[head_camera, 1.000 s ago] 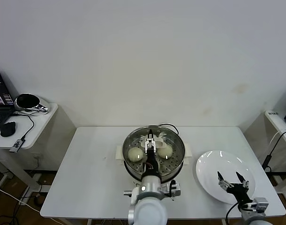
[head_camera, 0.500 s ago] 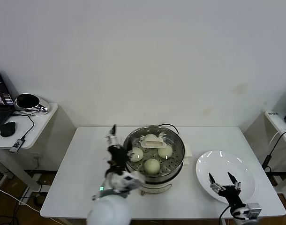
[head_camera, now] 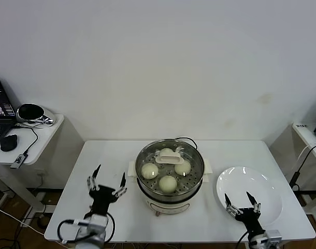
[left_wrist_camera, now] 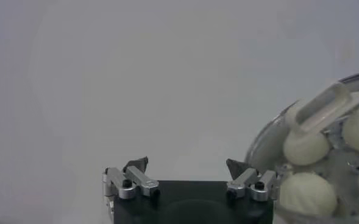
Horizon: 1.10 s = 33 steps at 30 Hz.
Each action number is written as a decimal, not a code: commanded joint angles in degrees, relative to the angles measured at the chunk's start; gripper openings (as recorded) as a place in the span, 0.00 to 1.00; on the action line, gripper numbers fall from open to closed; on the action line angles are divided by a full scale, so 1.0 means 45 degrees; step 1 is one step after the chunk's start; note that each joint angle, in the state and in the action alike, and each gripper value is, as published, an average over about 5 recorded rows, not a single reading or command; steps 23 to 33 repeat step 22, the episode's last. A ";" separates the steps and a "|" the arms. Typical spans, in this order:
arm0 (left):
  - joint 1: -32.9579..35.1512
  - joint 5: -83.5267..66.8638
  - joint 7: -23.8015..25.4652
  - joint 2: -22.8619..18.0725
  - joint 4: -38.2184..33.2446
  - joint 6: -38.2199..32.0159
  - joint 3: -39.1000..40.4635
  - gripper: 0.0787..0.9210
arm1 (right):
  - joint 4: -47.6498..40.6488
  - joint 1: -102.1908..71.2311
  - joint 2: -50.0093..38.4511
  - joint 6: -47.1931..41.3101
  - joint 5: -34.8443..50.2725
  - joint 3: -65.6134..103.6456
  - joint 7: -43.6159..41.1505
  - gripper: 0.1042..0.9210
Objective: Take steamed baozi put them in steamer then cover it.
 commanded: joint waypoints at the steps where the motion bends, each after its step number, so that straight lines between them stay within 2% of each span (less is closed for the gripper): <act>1: 0.2995 -0.3709 -0.1747 -0.0078 0.1688 -0.2830 -0.0798 0.88 | -0.0076 -0.0232 -0.0721 -0.0244 -0.0016 -0.0005 0.0323 0.88; 4: 0.3449 -0.3642 -0.1908 0.0135 0.1963 -0.2467 -0.0601 0.88 | 0.0352 -0.0318 -0.0928 -0.0743 0.0028 0.0067 0.0307 0.88; 7: 0.3591 -0.3513 -0.2159 0.0176 0.1802 -0.1315 -0.0706 0.88 | 0.0485 -0.0265 -0.0855 -0.0926 0.0023 0.0158 0.0200 0.88; 10: 0.3488 -0.3413 -0.1798 0.0165 0.1321 -0.0737 -0.1099 0.88 | 0.0355 -0.0123 -0.0699 -0.0828 0.0023 0.0260 0.0134 0.88; 13: 0.3323 -0.3411 -0.1122 0.0211 0.1080 -0.1079 -0.1315 0.88 | 0.0238 0.0119 -0.0378 -0.0813 -0.0109 0.0382 0.0127 0.88; 17: 0.3172 -0.3643 -0.0763 0.0054 0.1200 -0.1603 -0.1401 0.88 | 0.0257 0.0373 0.0197 -0.0948 -0.0688 0.0313 -0.0043 0.88; 33: 0.3178 -0.3738 -0.0579 -0.0116 0.1114 -0.1828 -0.1472 0.88 | 0.0391 0.0318 0.0235 -0.1012 -0.0948 0.0085 -0.0164 0.88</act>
